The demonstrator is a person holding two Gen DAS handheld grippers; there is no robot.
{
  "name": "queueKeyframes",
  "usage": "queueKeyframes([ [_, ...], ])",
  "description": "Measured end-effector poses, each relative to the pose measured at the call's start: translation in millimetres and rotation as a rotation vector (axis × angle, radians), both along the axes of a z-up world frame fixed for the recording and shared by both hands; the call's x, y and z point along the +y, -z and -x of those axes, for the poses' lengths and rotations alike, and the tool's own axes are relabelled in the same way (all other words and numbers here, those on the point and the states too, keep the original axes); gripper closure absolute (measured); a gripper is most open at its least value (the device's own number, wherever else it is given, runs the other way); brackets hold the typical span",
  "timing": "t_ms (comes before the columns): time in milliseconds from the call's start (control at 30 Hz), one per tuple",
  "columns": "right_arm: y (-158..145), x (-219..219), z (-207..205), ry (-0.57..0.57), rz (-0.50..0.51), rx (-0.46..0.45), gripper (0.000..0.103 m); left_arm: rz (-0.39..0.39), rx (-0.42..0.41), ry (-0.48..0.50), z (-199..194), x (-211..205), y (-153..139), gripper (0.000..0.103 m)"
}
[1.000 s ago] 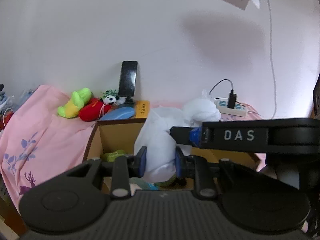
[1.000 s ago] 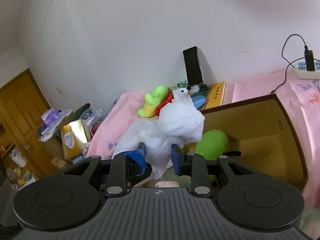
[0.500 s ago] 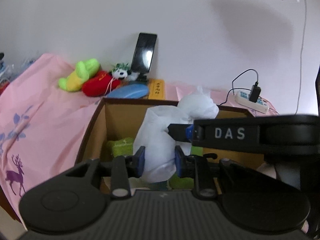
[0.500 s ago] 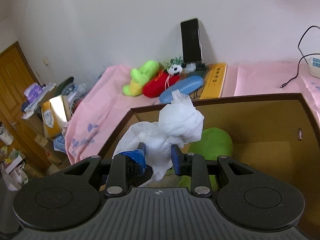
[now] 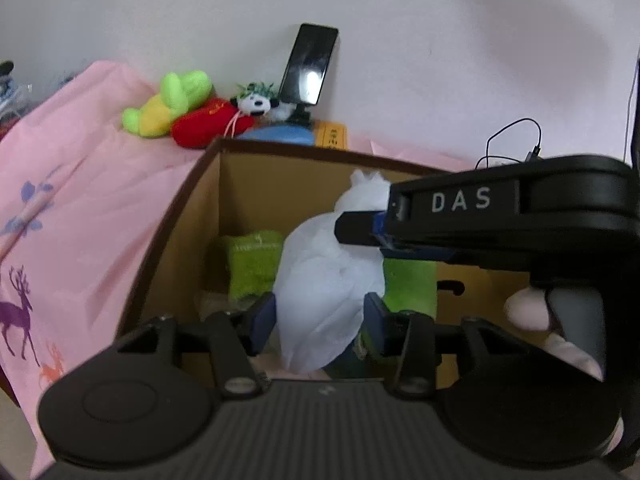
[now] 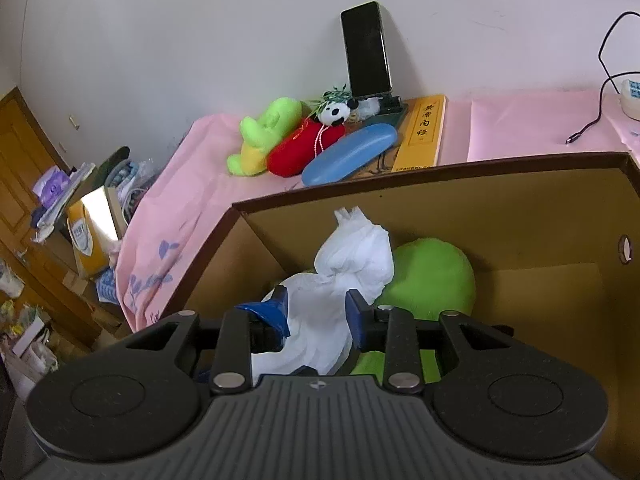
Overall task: Organize soft objects
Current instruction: 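Lift the white cloth bundle over the box rim and lower it inside, then open both grippers to drop the white bundle and withdraw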
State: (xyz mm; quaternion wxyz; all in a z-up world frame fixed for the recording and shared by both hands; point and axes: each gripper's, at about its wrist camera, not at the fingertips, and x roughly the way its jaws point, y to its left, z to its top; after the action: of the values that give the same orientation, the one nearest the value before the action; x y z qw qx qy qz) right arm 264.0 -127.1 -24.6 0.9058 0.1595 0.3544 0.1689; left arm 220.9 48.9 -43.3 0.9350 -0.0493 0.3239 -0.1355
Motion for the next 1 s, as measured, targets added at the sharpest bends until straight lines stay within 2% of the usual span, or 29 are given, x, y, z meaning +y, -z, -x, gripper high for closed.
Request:
queueKeyframes([
  [267, -1, -13, 6, 0.069, -0.078, -0.052, 0.088, -0.019, -0.034, -0.01, 11, -3, -7, 0.056],
  [433, -10, -12, 21, 0.106, -0.023, -0.114, 0.088, -0.01, -0.081, -0.04, 28, 4, -24, 0.055],
  [500, -15, -15, 29, 0.112, -0.035, -0.13, 0.088, -0.001, -0.086, -0.05, 35, 6, -29, 0.055],
  [767, -25, -25, 68, 0.11, -0.102, -0.127, 0.088, -0.06, -0.097, -0.072, 66, 5, -46, 0.055],
  [1000, -27, -24, 104, 0.111, -0.098, -0.141, 0.088, -0.089, -0.076, -0.067, 90, 6, -52, 0.054],
])
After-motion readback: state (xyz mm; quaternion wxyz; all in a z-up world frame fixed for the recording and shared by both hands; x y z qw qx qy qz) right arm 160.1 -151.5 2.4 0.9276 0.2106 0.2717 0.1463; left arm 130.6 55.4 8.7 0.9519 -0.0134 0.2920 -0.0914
